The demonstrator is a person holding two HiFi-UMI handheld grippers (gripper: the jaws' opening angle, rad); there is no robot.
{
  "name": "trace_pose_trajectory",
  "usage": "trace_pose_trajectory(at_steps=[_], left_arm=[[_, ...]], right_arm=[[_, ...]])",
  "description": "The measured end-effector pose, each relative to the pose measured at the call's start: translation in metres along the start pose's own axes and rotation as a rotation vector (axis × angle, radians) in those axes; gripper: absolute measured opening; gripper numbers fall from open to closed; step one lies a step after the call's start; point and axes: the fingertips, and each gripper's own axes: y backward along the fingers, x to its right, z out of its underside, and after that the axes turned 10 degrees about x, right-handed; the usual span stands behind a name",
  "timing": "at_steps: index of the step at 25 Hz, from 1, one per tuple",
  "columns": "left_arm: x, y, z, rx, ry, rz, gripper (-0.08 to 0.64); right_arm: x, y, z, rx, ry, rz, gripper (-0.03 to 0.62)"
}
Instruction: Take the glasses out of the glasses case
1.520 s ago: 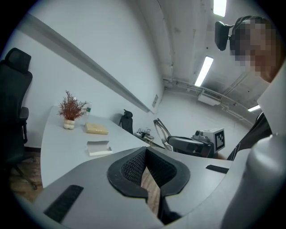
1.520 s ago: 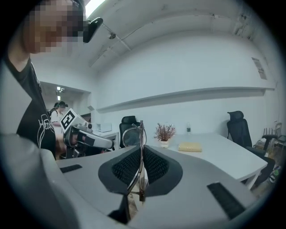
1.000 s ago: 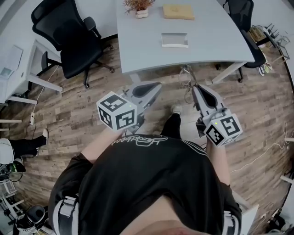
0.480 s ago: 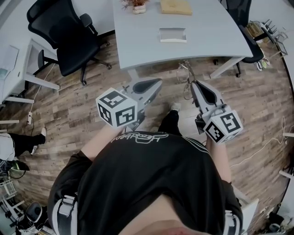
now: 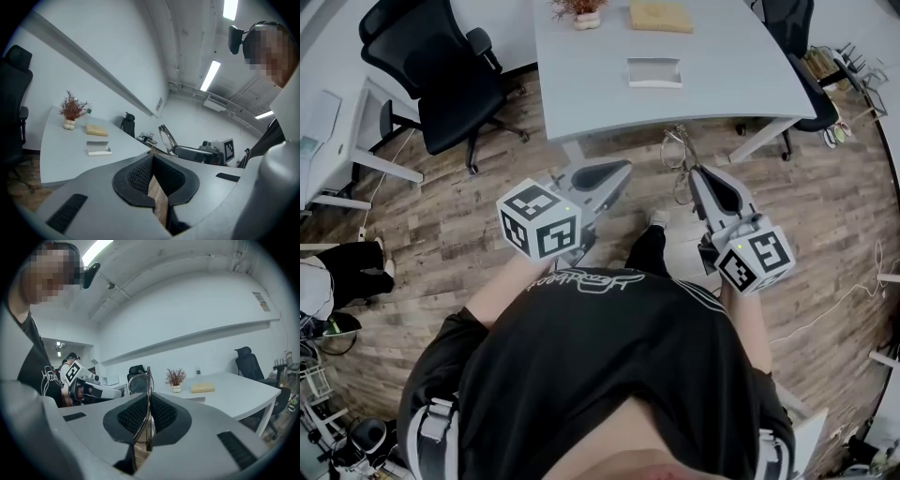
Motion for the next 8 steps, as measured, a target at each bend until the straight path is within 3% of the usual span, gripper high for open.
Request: trace_pose_trajectory(at_steps=[8], left_arm=[[-0.002, -0.011, 0.003, -0.007, 0.005, 0.001, 0.008]], right_arm=[[0.012, 0.002, 0.002, 0.003, -0.009, 0.009, 0.021]])
